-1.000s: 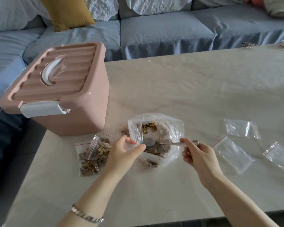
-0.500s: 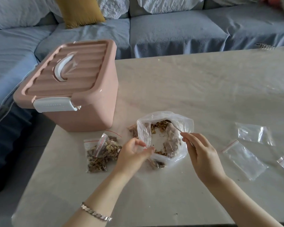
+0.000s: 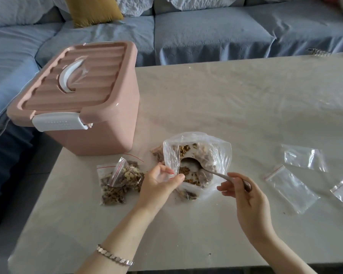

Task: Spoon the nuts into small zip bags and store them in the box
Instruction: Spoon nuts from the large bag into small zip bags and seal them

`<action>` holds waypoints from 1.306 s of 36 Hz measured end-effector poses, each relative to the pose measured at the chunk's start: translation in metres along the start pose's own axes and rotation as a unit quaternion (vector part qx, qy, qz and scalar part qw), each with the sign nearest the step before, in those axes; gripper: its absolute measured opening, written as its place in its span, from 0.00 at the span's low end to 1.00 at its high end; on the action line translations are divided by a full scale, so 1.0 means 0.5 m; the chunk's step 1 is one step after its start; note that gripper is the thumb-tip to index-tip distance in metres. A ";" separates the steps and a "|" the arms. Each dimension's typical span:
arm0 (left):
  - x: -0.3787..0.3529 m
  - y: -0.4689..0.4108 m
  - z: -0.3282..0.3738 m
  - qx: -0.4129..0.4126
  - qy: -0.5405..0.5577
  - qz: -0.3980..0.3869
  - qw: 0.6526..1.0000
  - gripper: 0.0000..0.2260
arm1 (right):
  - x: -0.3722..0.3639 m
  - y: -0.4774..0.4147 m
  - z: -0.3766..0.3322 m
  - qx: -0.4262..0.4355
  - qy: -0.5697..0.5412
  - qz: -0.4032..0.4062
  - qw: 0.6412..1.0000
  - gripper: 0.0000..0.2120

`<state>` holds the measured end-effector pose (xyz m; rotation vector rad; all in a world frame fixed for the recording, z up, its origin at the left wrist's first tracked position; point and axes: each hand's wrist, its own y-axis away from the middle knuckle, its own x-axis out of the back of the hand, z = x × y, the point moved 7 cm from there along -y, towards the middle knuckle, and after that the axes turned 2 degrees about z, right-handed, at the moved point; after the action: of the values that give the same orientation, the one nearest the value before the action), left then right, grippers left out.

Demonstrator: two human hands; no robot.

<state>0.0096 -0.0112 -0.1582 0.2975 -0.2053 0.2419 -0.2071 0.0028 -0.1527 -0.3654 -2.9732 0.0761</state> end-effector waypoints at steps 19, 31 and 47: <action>-0.025 0.029 -0.024 0.059 0.190 0.058 0.978 0.07 | -0.026 0.079 0.030 -0.195 -0.136 0.002 0.971 0.12; 0.017 0.049 0.016 -0.170 -0.142 0.035 0.975 0.18 | 0.024 0.044 0.019 -0.227 -0.182 0.062 0.955 0.11; -0.009 0.040 -0.003 -0.111 -0.171 0.036 0.978 0.23 | 0.078 -0.061 -0.064 -0.159 -0.096 0.025 0.982 0.16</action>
<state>0.0002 0.0071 -0.1554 0.1073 -0.5800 0.2360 -0.2471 -0.0161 -0.1135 -0.4941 -3.1684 -0.3846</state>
